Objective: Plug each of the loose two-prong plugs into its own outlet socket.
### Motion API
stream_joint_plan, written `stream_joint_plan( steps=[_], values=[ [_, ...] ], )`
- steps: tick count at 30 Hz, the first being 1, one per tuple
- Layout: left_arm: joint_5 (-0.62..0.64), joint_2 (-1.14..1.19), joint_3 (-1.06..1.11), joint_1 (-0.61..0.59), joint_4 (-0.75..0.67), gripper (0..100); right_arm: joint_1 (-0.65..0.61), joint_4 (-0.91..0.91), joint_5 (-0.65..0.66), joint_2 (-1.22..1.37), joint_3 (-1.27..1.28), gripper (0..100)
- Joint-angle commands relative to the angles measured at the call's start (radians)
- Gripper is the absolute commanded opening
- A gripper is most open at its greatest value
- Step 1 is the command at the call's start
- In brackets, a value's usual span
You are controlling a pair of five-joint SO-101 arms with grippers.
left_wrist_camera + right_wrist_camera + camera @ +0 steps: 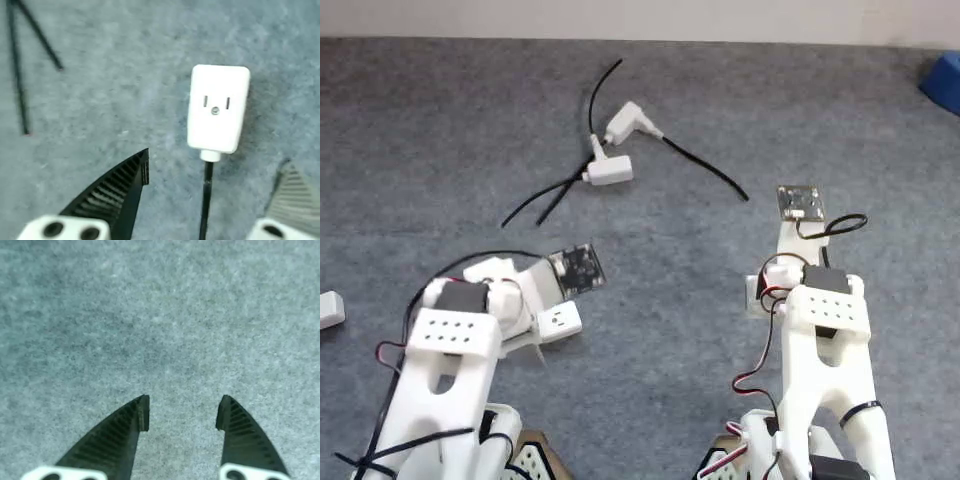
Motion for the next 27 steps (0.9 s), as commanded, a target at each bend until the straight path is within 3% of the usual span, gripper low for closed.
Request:
stream_joint_plan(
  steps=[1, 6, 10, 20, 27],
  values=[
    [-0.009, -0.015, 0.016, -0.010, -0.051, 41, -0.008, -0.013, -0.006, -0.018, -0.008, 22.1],
    [-0.009, -0.015, 0.012, -0.010, -0.060, 42, -0.008, -0.012, -0.006, -0.018, -0.007, 22.1],
    [-0.009, 0.016, 0.008, -0.010, -0.146, 42, -0.008, -0.010, -0.006, -0.019, 0.005, 22.1],
    [-0.003, 0.460, -0.271, -0.015, -0.175, 41, -0.010, -0.013, 0.028, -0.019, 0.012, 22.1],
    [-0.006, 0.519, -0.383, -0.016, -0.176, 42, -0.010, -0.016, 0.028, -0.019, 0.012, 22.1]
  ],
)
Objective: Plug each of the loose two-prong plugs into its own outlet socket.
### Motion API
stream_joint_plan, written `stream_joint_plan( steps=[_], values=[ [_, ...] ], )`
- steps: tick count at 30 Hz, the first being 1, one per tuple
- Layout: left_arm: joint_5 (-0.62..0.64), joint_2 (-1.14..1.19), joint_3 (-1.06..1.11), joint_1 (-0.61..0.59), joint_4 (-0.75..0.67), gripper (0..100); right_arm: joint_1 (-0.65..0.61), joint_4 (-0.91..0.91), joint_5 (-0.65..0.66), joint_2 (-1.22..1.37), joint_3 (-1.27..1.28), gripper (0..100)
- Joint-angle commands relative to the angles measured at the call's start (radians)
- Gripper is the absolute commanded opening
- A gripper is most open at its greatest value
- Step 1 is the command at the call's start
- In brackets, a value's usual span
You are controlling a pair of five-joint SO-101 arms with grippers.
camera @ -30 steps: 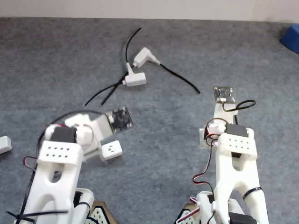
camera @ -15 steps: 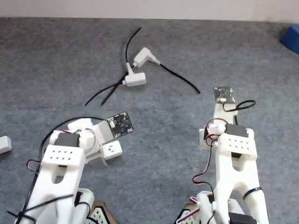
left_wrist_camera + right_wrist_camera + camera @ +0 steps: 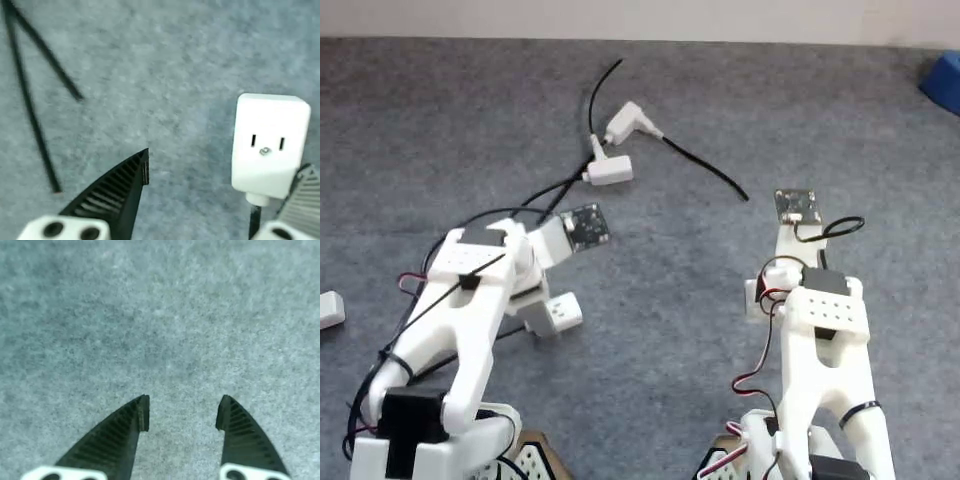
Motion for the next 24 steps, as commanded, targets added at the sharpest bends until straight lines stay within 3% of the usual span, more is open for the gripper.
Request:
stream_joint_plan(
  steps=[1, 24],
  values=[
    [-0.005, 0.002, -0.071, -0.016, -0.015, 42, -0.010, -0.016, 0.012, -0.019, -0.007, 22.1],
    [-0.043, 0.005, -0.234, -0.156, -0.015, 42, -0.044, -0.013, 0.012, -0.019, -0.005, 22.1]
  ],
)
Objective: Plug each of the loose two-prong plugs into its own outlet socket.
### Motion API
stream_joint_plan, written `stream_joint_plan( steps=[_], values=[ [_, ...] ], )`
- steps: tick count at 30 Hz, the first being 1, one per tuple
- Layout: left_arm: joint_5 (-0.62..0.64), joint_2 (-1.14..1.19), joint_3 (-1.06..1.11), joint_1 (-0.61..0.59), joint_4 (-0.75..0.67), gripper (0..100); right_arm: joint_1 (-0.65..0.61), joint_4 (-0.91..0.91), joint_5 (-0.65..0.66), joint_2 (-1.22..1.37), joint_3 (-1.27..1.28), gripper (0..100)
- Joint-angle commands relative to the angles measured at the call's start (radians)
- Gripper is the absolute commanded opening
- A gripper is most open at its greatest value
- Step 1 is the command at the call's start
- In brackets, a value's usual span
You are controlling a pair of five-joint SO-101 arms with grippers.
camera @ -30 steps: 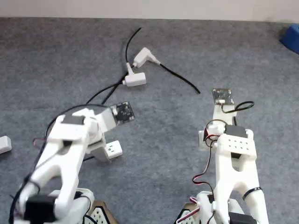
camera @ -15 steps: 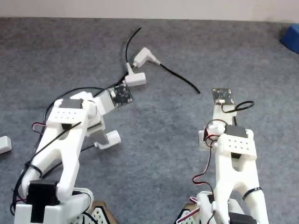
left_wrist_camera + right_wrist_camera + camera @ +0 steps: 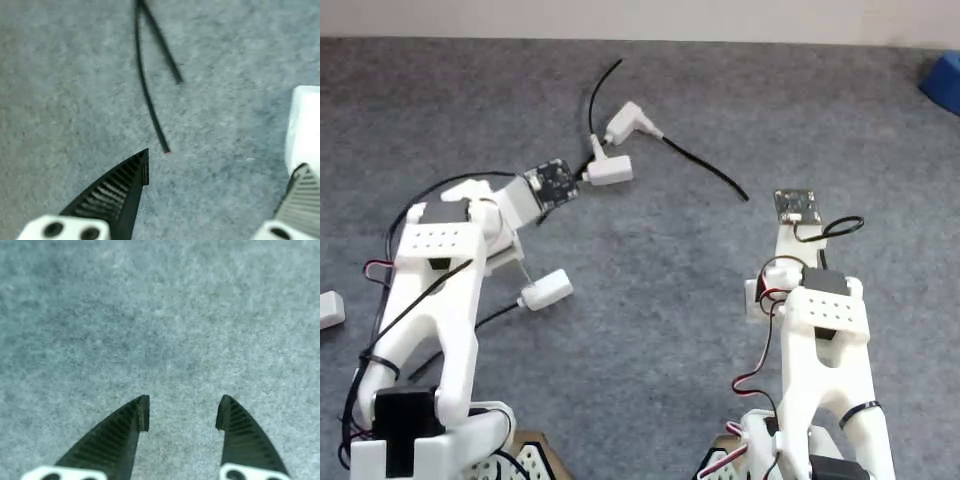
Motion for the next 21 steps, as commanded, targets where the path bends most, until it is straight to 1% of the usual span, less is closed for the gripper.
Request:
stream_joint_plan(
  steps=[1, 7, 11, 16, 21],
  values=[
    [-0.008, -0.004, -0.047, -0.016, -0.015, 42, -0.036, -0.013, 0.009, -0.019, -0.004, 22.1],
    [0.005, -0.005, -0.047, -0.012, -0.011, 42, -0.036, -0.013, 0.009, -0.019, -0.004, 22.1],
    [0.058, -0.007, -0.044, 0.016, -0.009, 42, -0.036, -0.013, 0.009, -0.019, -0.004, 22.1],
    [0.058, -0.012, -0.015, 0.099, 0.044, 42, -0.036, -0.013, 0.009, -0.019, -0.004, 22.1],
    [0.055, -0.005, 0.038, 0.159, 0.049, 41, -0.036, -0.013, 0.009, -0.019, -0.004, 22.1]
  ],
)
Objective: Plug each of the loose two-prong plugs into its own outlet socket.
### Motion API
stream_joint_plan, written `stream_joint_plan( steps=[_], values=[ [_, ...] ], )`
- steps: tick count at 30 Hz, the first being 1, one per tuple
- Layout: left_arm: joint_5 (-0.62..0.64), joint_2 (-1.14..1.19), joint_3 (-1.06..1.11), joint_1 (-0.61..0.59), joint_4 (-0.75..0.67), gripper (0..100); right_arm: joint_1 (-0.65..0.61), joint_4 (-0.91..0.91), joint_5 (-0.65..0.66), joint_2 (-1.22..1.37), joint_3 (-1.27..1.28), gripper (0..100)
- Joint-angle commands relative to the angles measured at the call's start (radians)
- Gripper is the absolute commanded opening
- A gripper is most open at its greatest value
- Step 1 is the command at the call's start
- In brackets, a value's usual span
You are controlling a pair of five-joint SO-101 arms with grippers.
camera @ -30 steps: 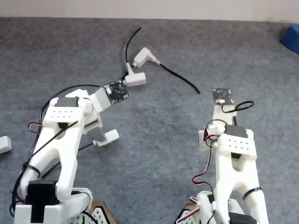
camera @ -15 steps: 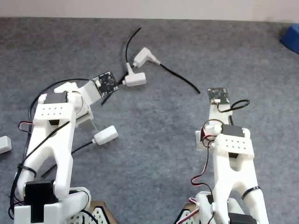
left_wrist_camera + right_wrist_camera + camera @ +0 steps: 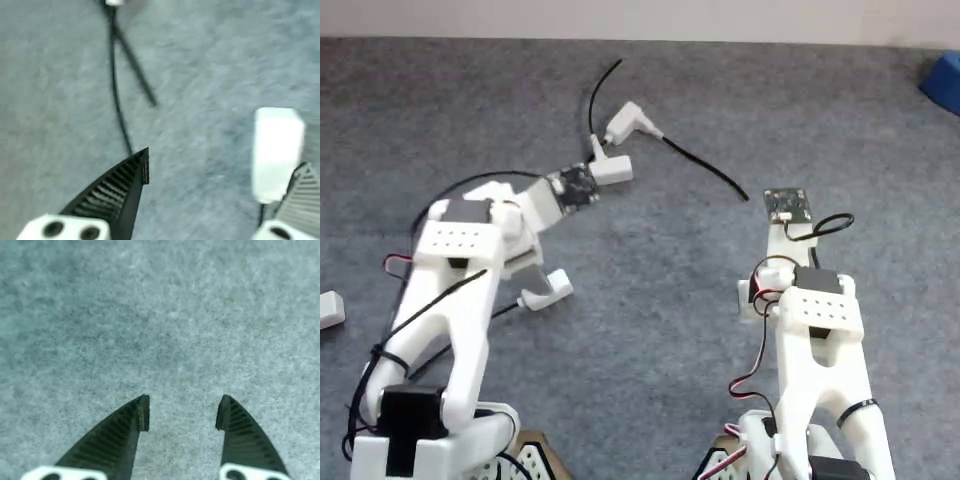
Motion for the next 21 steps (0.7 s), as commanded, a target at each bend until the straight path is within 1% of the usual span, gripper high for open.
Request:
stream_joint_plan(
  steps=[1, 5, 10, 13, 18, 21],
  values=[
    [0.008, -0.005, 0.030, 0.045, 0.009, 41, -0.007, -0.013, 0.009, -0.019, -0.004, 22.1],
    [0.008, -0.005, 0.048, 0.048, 0.005, 41, -0.007, -0.013, 0.009, -0.019, -0.004, 22.1],
    [0.008, 0.027, 0.042, 0.016, -0.071, 41, -0.007, -0.013, 0.009, -0.019, -0.004, 22.1],
    [0.006, 0.125, -0.015, -0.012, -0.084, 41, -0.007, -0.013, 0.009, -0.019, -0.004, 22.1],
    [0.005, 0.302, -0.177, -0.073, -0.080, 42, -0.008, -0.013, 0.011, -0.019, -0.004, 22.1],
    [-0.043, 0.321, -0.213, -0.094, -0.077, 42, -0.008, -0.013, 0.011, -0.019, -0.004, 22.1]
  ],
)
